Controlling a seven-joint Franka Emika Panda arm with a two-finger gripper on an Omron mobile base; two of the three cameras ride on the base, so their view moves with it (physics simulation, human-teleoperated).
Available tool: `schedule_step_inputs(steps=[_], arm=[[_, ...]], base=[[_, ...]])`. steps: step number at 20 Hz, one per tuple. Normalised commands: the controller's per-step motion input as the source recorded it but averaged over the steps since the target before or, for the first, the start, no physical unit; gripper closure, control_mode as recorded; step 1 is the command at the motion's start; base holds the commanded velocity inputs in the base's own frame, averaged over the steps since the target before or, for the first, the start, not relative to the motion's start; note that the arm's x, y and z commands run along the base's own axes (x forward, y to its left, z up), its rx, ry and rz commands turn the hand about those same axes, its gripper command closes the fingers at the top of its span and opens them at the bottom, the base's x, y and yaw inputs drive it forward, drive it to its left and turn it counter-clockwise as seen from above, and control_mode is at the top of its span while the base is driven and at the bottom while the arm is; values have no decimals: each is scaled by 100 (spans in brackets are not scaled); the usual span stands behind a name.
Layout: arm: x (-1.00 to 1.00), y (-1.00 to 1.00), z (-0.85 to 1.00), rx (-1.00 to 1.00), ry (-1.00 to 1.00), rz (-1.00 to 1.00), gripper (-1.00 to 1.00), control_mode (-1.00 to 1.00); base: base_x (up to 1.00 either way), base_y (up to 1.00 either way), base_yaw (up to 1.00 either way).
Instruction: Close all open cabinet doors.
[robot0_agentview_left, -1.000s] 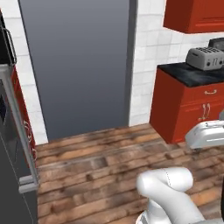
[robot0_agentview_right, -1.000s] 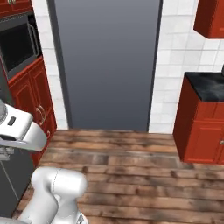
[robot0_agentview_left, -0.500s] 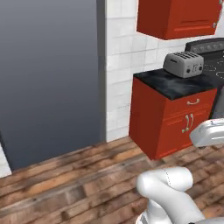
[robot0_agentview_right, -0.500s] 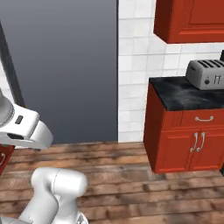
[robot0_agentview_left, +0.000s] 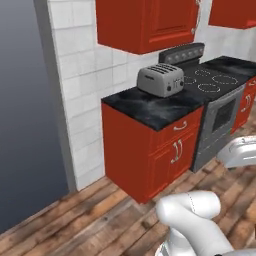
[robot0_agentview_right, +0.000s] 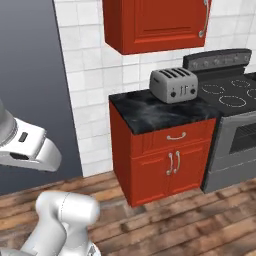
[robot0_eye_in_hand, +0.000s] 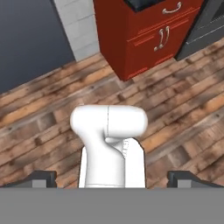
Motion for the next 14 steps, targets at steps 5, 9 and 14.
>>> schedule_step_inputs(steps=[5,9,14], arm=[[0,0,0,0,0,0,-100,100],[0,0,0,0,0,0,-100,100],[0,0,0,0,0,0,-100,100]], base=[[97,-28,-45],[99,-39,-43],[96,-82,-41]])
